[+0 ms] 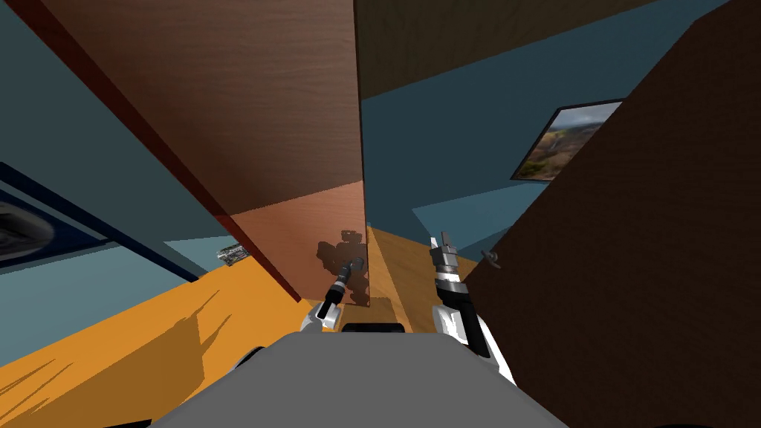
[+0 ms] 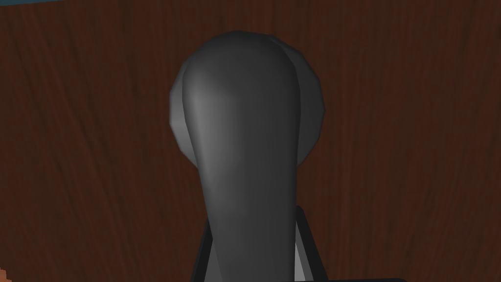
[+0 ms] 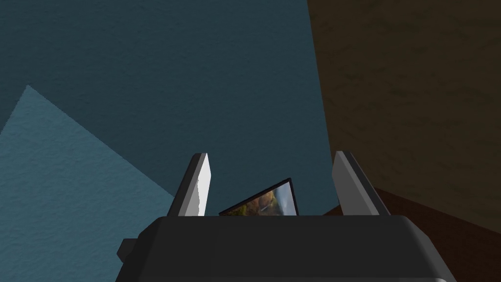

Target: Push the door open

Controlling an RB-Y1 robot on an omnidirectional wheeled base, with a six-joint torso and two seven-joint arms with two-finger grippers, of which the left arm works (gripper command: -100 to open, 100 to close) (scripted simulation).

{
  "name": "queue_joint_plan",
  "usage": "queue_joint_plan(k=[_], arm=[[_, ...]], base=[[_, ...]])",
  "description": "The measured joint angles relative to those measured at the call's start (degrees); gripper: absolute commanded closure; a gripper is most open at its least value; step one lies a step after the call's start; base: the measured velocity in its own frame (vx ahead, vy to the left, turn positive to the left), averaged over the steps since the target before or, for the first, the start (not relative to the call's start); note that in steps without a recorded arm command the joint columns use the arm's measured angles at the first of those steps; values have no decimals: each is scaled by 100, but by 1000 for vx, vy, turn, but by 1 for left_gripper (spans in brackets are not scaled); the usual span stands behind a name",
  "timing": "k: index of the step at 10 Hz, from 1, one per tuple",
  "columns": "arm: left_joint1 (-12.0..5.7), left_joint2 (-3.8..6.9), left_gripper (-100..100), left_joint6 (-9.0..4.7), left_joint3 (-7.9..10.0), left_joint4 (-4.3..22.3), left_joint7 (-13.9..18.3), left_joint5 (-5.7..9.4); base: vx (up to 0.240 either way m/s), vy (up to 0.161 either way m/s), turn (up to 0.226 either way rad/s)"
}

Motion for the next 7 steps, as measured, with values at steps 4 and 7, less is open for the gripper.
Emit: queue_joint_plan(k=[4,7], arm=[[30,24,100,97,273,-95,-97,151],[34,15,100,106,472,-100,-196,256]], base=[[134,-116,71],[120,-108,67]])
